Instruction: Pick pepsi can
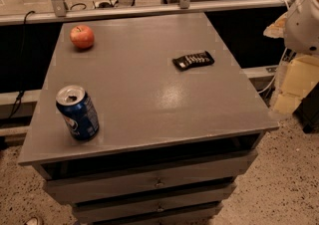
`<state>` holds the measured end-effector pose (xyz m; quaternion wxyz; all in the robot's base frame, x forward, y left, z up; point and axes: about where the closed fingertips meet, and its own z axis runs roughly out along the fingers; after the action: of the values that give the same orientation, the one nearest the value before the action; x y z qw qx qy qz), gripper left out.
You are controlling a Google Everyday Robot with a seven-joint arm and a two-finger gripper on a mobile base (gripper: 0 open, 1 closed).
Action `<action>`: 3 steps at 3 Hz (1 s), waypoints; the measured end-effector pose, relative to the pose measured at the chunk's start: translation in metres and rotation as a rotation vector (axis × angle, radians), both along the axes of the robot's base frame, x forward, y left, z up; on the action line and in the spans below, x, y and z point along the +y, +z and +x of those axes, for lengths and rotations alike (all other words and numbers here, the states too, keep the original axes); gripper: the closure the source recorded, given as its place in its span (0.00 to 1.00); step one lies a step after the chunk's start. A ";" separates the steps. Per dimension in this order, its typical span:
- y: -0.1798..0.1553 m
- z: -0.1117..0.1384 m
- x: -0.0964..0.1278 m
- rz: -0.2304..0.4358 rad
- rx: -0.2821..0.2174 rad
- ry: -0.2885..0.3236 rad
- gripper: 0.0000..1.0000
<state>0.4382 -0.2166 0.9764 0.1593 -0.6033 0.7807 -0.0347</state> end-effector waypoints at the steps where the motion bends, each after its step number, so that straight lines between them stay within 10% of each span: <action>1: 0.000 0.000 0.000 0.000 0.000 0.000 0.00; 3: -0.013 0.009 0.022 0.077 0.005 0.039 0.00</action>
Offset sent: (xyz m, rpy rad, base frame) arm 0.0224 0.0407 -0.0277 0.1906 0.0085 0.0917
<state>0.4475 -0.1947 0.9630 0.1811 -0.6119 0.7699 0.0000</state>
